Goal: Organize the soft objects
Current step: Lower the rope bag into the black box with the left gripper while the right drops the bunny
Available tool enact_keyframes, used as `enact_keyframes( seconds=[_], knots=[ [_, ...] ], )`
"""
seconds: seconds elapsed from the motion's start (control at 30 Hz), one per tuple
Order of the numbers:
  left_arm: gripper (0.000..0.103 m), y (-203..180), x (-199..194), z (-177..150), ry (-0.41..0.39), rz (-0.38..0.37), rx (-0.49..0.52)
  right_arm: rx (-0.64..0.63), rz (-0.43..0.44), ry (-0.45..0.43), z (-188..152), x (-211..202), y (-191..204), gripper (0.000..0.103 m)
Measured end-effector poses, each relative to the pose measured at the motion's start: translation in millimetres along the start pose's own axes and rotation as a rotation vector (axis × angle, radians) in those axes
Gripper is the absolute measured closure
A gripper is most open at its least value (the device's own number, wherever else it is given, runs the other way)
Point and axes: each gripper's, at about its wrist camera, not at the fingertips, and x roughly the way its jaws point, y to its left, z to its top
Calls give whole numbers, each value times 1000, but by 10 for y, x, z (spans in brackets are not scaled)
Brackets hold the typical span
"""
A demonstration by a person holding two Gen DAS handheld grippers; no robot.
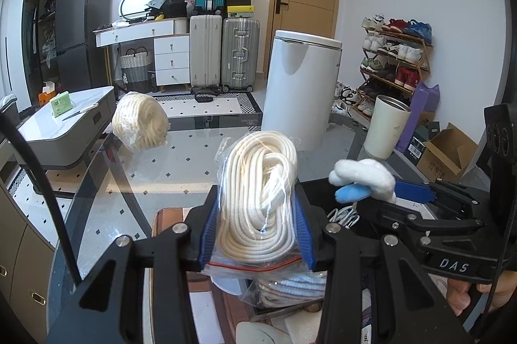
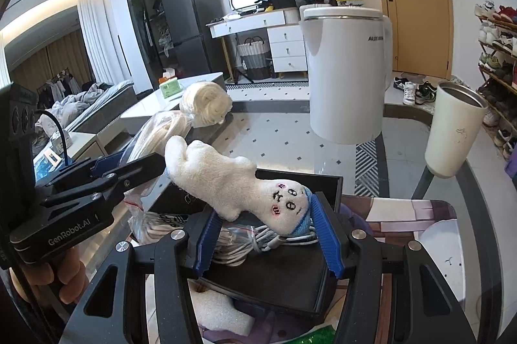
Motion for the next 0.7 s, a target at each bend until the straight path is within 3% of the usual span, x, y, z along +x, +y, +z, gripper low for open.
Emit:
enact_keyframes(
  seconds=[0.5,0.7],
  knots=[
    [62,-39,125,-33,32,-18,32,-97,-74,82,-41,271,-12,48],
    [62,-125,145,-71,65,-29,91,-216,-165,123,-54,378,127,48]
  ],
)
